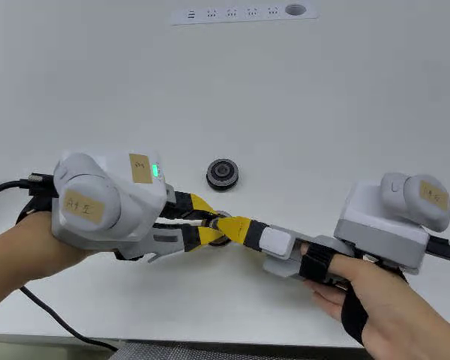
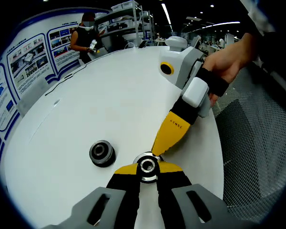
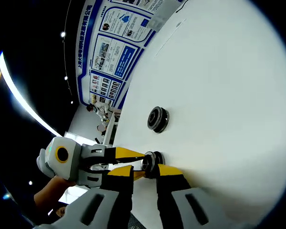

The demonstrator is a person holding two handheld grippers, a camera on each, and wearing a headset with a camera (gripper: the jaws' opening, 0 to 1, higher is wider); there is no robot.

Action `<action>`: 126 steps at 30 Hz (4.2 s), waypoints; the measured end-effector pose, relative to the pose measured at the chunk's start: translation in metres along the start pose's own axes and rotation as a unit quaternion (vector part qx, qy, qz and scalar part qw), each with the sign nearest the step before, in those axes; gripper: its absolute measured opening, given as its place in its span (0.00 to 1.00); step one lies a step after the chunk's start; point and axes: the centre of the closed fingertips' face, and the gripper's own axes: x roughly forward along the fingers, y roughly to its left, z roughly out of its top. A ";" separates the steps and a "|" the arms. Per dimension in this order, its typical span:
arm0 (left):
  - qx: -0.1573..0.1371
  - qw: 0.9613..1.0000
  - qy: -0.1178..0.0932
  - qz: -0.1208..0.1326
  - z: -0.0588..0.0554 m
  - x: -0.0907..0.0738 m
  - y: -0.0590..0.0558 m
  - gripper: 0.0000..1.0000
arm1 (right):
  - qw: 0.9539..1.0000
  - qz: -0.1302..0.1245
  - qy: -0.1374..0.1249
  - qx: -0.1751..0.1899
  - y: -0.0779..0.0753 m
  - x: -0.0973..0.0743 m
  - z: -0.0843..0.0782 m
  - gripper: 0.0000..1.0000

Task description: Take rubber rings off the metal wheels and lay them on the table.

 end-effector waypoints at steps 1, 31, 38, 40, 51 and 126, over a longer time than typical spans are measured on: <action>0.000 1.000 0.000 0.000 0.000 0.000 0.000 0.13 | 1.000 -0.004 0.001 0.005 -0.002 0.000 0.000 0.17; -0.002 1.000 0.000 0.000 -0.002 0.001 0.002 0.13 | 1.000 -0.021 0.006 0.003 -0.008 -0.001 -0.001 0.01; -0.004 1.000 0.001 0.000 -0.002 0.001 0.002 0.13 | 1.000 -0.023 0.005 -0.012 -0.005 -0.001 0.000 0.01; -0.004 1.000 0.001 0.000 -0.002 0.001 0.002 0.13 | 1.000 -0.025 0.006 -0.018 -0.005 0.000 0.000 0.01; -0.006 1.000 -0.001 0.001 -0.002 0.001 0.002 0.13 | 0.997 -0.036 0.014 -0.071 -0.004 0.002 0.000 0.01; -0.001 1.000 0.000 -0.001 -0.002 0.000 0.002 0.13 | 0.973 -0.032 0.045 -0.224 0.011 0.002 -0.001 0.00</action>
